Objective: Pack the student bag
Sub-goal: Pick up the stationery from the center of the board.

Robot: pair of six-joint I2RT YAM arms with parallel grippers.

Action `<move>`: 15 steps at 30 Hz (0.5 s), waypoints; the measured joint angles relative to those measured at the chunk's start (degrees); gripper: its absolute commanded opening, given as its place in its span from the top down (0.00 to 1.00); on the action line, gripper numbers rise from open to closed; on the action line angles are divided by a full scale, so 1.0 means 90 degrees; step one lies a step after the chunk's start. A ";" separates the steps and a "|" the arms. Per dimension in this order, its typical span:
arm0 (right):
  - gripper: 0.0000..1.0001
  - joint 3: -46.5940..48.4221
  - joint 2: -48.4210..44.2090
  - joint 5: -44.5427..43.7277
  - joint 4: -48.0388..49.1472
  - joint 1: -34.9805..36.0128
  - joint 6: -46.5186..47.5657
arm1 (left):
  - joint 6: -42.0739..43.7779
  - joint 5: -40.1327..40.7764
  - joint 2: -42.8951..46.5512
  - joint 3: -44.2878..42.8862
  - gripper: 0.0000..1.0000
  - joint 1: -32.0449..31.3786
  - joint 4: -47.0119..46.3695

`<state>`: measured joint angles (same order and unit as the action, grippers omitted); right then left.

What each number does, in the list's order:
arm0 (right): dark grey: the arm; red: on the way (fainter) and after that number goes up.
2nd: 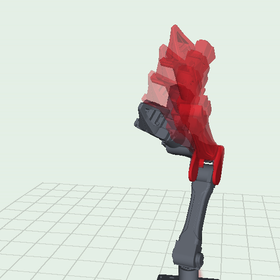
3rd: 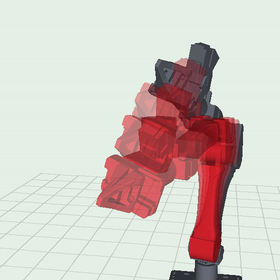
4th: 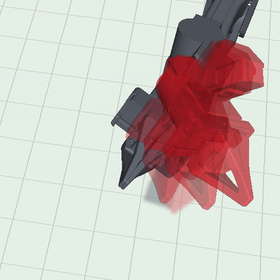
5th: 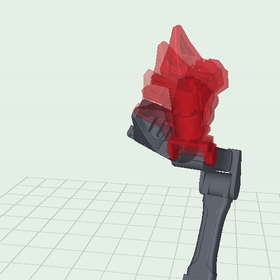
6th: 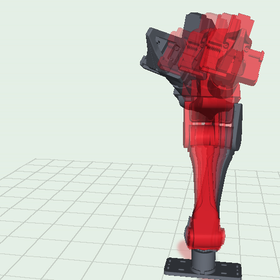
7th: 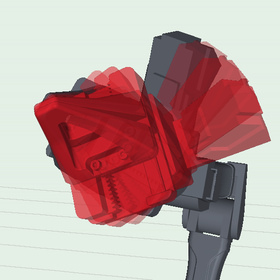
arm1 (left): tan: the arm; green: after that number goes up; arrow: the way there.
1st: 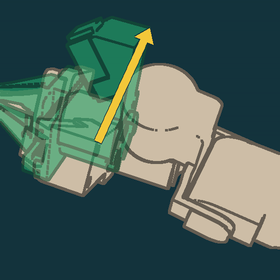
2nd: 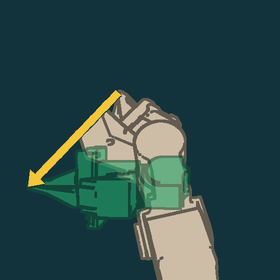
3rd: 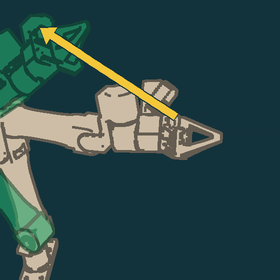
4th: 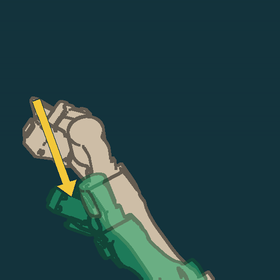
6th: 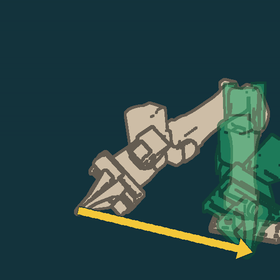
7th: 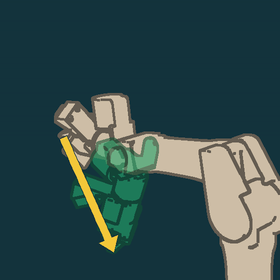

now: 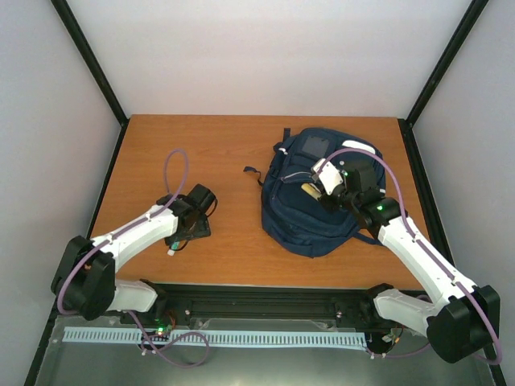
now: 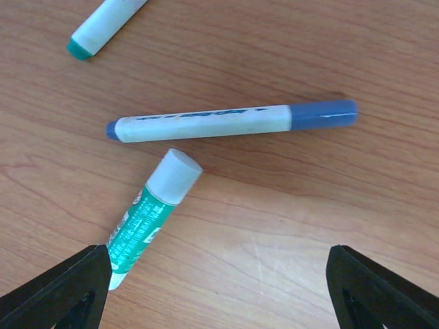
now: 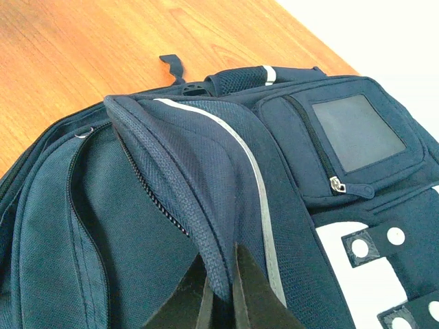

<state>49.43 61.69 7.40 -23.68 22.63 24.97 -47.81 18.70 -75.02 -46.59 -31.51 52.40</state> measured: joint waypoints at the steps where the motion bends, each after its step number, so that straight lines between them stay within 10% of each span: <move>1: 0.97 -0.0005 0.0000 0.0007 -0.0002 0.0000 0.0002 | -0.0007 0.0010 -0.0070 0.0019 0.09 0.0078 -0.0005; 15: 0.97 -0.0005 0.0000 0.0119 0.0012 -0.0095 0.0000 | 0.0000 0.0160 -0.0690 0.0238 0.00 0.0505 -0.0491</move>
<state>49.39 61.69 8.47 -23.57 21.78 24.97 -47.81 20.14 -81.23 -44.45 -26.96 47.99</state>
